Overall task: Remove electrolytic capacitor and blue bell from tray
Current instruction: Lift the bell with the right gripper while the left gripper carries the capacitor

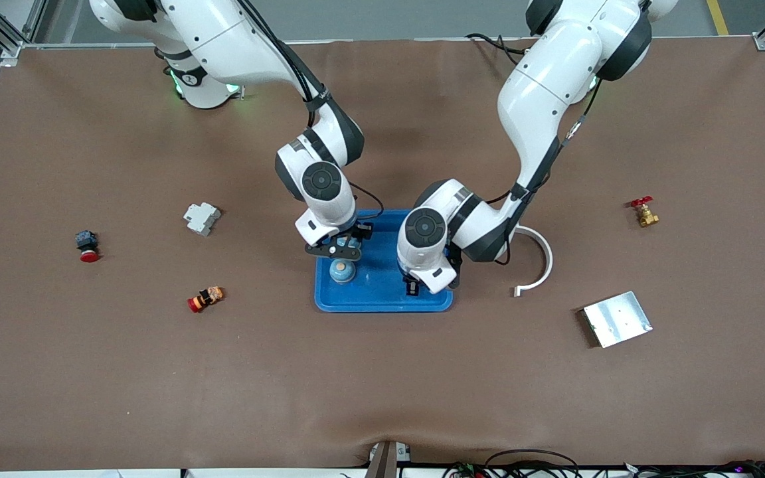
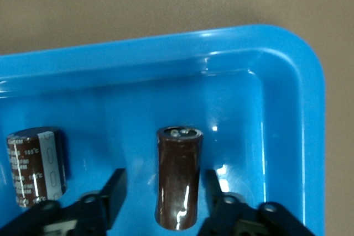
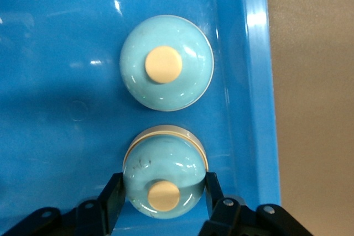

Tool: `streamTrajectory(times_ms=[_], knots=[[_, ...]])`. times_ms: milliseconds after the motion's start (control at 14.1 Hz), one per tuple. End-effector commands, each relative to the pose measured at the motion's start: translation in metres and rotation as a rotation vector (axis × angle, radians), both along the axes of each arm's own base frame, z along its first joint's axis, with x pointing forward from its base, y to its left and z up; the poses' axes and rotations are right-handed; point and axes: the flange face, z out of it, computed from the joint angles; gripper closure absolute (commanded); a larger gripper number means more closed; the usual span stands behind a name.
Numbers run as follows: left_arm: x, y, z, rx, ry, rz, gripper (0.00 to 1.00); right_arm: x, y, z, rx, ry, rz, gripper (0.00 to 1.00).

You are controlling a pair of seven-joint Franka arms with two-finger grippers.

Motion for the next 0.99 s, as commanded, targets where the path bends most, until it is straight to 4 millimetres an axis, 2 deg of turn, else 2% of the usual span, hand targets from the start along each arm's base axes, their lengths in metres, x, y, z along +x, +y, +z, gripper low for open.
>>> streamTrajectory(times_ms=[0,71,212,283,425,567,637,779,850,921], knots=[[0.004,-0.002,-0.001,0.017,-0.028,-0.016,1.0,-0.005,0.005,0.028,0.006,-0.002,-0.018,0.94],[0.004,-0.002,-0.001,0.017,-0.028,-0.016,1.0,-0.002,0.003,0.038,0.011,-0.005,-0.02,1.0],[0.005,-0.002,0.002,0.017,-0.033,-0.021,1.0,0.0,-0.002,0.049,0.006,0.005,-0.022,1.0],[0.006,-0.002,0.008,0.024,-0.05,-0.039,1.0,0.005,-0.011,0.059,-0.002,0.019,-0.022,1.0],[0.014,0.003,0.03,0.033,-0.083,-0.098,1.0,0.027,-0.05,0.089,-0.007,0.052,0.006,1.0],[0.01,-0.001,0.053,0.027,-0.071,-0.277,1.0,0.041,-0.079,0.118,0.001,0.053,0.0,1.0],[0.005,-0.005,0.067,0.028,-0.064,-0.363,1.0,0.053,-0.1,0.128,0.007,0.049,-0.023,1.0],[0.004,-0.005,0.087,0.026,-0.062,-0.504,1.0,0.073,-0.153,0.138,0.007,0.081,0.006,1.0],[0.006,-0.003,0.099,0.016,-0.069,-0.529,1.0,0.077,-0.17,0.14,0.007,0.101,0.051,1.0],[0.009,0.006,0.108,0.018,-0.076,-0.559,1.0,0.082,-0.198,0.145,0.01,0.123,0.081,1.0]])
